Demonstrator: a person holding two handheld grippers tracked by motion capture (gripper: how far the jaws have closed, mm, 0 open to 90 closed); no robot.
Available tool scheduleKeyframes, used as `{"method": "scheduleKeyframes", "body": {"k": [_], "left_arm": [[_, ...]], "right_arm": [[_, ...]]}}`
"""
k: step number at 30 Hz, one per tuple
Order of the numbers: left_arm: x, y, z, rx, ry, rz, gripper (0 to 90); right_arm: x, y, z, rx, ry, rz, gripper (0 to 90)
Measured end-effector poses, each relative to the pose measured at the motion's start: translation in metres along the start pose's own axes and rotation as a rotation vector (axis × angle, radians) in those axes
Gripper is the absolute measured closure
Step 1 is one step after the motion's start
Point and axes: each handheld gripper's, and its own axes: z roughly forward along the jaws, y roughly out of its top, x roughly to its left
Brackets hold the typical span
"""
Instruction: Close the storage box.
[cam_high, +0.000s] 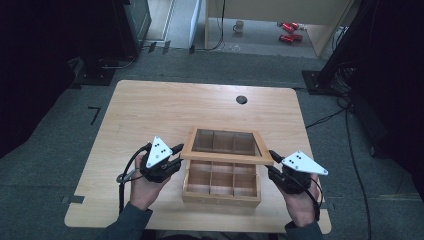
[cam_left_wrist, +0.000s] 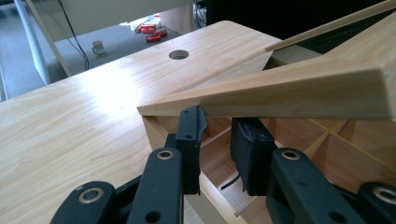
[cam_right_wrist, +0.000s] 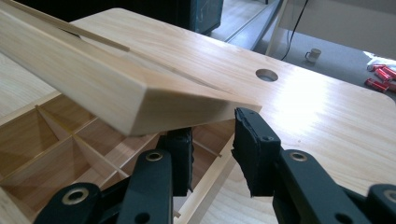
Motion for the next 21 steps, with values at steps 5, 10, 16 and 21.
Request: {"method": "scheduleKeyframes", "body": {"k": [5,10,16,21], "left_arm": [[-0.002,-0.004,-0.001,0.007,-0.004,0.001,73.6],[-0.004,-0.007,-0.003,0.009,-0.008,-0.001,73.4],[-0.007,-0.012,-0.004,0.014,-0.005,-0.006,72.8],[-0.008,-0.013,-0.004,0.016,-0.006,-0.009,72.9]], "right_arm": [[0.002,-0.004,-0.001,0.006,0.005,0.000,68.2],[0.005,-0.008,-0.002,0.010,0.005,0.006,68.3],[0.007,-0.013,-0.003,0.015,0.011,0.014,68.4],[0.010,-0.015,-0.009,0.006,0.021,0.026,62.9]]}}
